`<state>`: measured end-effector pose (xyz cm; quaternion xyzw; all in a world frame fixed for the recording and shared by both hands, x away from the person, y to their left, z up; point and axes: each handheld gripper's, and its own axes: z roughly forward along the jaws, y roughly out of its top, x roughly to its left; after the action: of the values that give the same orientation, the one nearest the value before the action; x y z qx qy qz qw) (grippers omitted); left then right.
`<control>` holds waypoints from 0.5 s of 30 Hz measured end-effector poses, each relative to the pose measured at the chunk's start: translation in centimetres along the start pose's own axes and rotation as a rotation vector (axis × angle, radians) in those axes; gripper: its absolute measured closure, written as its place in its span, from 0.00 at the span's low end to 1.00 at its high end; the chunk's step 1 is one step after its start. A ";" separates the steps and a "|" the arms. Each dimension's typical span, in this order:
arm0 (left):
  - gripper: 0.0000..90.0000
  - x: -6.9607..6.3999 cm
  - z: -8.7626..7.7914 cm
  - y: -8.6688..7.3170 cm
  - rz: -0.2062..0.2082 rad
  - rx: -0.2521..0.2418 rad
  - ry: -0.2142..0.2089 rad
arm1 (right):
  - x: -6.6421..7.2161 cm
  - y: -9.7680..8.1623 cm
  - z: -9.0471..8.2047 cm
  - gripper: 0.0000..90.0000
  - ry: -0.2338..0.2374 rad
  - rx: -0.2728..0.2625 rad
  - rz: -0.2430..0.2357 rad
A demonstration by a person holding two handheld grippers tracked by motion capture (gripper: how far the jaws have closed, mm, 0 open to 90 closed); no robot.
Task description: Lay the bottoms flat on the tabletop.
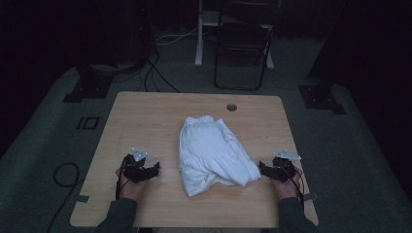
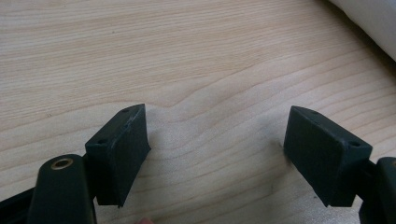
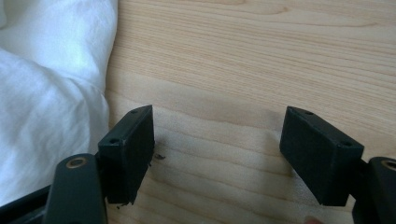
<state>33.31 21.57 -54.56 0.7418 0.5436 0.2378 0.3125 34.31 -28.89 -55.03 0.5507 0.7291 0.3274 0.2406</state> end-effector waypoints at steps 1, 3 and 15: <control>0.25 0.0 0.0 0.0 0.000 0.000 0.000 | 0.0 0.0 0.0 0.29 0.000 0.000 0.000; 0.25 -0.1 0.0 -0.1 0.002 0.000 -0.001 | 0.0 0.0 0.0 0.27 0.000 0.001 0.001; 0.30 -6.4 -3.0 0.6 0.159 -0.093 -0.238 | 3.4 0.5 -4.8 0.30 0.233 -0.084 -0.099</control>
<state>29.74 15.95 -52.14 0.7903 0.4305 0.1971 0.3889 30.26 -26.52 -51.40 0.4616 0.7641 0.4072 0.1930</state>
